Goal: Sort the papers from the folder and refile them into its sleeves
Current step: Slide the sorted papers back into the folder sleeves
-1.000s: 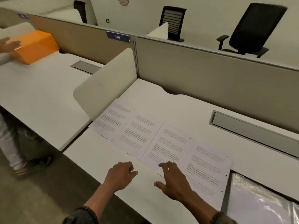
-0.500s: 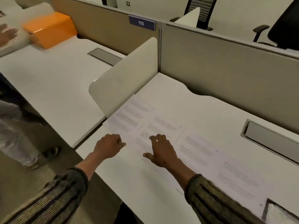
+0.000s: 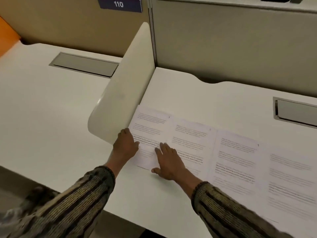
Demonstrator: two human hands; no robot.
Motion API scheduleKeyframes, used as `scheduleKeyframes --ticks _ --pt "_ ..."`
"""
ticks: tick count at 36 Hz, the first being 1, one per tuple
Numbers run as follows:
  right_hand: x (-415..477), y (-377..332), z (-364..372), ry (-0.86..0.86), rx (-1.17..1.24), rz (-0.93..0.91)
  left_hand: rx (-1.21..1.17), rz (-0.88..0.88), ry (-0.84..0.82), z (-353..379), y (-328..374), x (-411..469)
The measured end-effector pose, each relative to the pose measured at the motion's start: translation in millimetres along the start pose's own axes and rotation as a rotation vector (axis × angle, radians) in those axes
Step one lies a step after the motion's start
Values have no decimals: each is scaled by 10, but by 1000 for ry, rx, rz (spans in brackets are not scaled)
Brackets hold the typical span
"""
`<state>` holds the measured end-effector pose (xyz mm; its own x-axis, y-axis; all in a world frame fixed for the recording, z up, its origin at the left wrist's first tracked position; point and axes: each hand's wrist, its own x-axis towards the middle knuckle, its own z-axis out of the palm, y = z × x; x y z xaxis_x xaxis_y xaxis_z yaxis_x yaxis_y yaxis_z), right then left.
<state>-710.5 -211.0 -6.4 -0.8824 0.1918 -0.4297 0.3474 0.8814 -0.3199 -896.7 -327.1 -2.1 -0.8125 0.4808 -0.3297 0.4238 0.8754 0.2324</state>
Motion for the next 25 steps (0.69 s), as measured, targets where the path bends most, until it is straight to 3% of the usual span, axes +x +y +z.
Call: scheduleKeyframes --ticks 14,25 --pt "82 -170 175 82 72 93 221 -47 74 219 261 269" --pt "139 -200 129 173 159 151 148 19 52 189 351 487"
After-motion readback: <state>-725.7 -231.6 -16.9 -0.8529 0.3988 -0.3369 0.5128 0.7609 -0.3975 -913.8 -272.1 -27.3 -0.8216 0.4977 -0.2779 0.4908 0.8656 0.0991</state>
